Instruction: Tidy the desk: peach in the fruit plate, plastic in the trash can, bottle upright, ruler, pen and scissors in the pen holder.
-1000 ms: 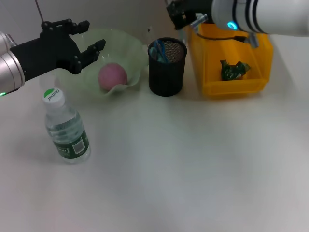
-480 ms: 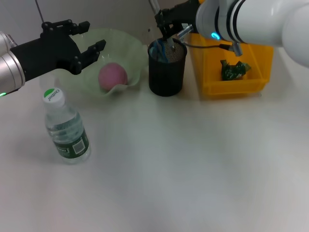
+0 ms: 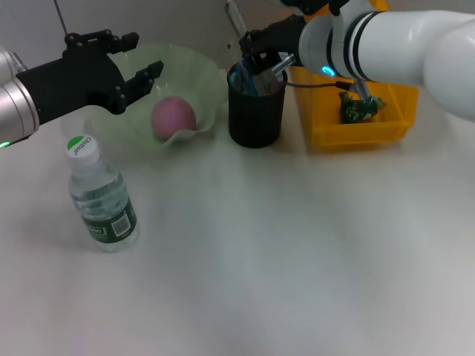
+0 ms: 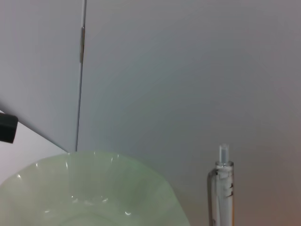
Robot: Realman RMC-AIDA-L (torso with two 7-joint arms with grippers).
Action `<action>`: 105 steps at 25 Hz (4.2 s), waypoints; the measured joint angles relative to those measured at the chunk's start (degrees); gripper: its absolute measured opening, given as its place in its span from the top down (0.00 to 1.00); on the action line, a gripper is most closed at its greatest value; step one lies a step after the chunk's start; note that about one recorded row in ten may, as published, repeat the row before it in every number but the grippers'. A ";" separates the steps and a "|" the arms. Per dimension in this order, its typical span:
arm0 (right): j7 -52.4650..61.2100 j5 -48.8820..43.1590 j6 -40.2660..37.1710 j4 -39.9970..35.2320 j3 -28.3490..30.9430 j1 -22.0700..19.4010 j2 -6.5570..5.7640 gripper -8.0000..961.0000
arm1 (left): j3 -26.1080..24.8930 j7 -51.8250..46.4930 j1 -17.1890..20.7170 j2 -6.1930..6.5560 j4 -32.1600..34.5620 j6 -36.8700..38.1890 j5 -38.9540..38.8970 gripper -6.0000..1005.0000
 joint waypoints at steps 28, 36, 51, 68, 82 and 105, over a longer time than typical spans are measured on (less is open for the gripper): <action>0.03 1.67 9.04 3.62 -3.22 -0.94 -0.03 0.76 | 0.00 0.09 0.37 0.08 0.14 0.05 0.00 0.50; 0.04 2.16 8.79 4.21 -3.11 -0.97 -0.08 0.72 | 0.00 0.09 0.37 0.08 0.23 0.09 0.00 0.50; -2.96 2.95 1.04 -22.34 -4.72 -13.96 -0.09 0.52 | -0.04 0.09 0.37 0.08 0.24 0.18 -0.01 0.50; -35.31 58.31 -22.46 -27.25 16.16 -21.35 -0.52 0.52 | -0.32 0.82 0.53 0.09 0.06 0.17 -1.44 0.50; -52.18 61.47 -53.04 -14.41 41.59 -23.26 -0.82 0.52 | -0.54 0.89 1.17 0.09 0.22 1.41 -3.24 0.50; -61.93 52.10 -66.64 -13.23 46.27 -19.96 -2.29 0.53 | -11.85 -3.19 5.58 2.76 1.94 38.38 -2.73 0.50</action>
